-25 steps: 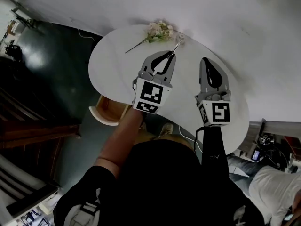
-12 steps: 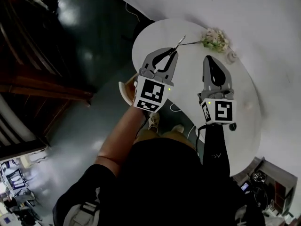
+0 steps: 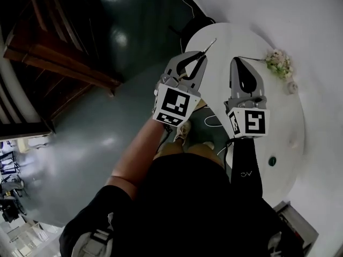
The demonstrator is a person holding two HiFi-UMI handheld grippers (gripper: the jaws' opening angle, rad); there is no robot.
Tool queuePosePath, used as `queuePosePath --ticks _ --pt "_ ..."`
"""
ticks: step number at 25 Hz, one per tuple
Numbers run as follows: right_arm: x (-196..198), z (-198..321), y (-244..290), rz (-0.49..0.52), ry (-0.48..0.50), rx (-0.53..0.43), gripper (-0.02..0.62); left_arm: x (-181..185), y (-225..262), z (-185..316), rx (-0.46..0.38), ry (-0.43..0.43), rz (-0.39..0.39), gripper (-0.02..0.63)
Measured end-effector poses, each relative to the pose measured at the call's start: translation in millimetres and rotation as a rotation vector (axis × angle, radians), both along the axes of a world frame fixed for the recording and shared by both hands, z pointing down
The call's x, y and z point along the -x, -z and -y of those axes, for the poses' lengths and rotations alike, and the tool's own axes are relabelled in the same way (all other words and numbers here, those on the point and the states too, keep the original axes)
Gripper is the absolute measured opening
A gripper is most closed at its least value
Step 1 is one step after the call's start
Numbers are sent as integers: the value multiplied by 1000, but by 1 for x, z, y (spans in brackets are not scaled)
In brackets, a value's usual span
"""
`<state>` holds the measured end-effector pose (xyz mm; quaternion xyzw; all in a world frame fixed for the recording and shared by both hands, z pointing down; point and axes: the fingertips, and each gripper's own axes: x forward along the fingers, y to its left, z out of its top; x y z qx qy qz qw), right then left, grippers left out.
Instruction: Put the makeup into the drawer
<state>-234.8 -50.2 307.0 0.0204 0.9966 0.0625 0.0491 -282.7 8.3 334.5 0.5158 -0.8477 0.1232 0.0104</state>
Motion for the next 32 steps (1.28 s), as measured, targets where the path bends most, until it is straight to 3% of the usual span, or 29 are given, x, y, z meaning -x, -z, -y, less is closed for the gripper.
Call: queuePosePath --ticks 7,16,23,30,32 --pt "26 -15 -10 -22 19 2 3 25 -82 -31 101 55 -127 38" --pt "41 -19 -26 -62 34 -7 3 18 -253 -76 378 99 -353 38" --pt "52 -22 -36 -86 50 -8 5 6 -343 -100 544 122 -499 40" --pt "56 -19 -45 -103 56 -9 4 3 -364 -100 545 132 -566 44" --pt "57 -18 -48 -111 57 -10 3 1 -364 -94 529 115 -587 219"
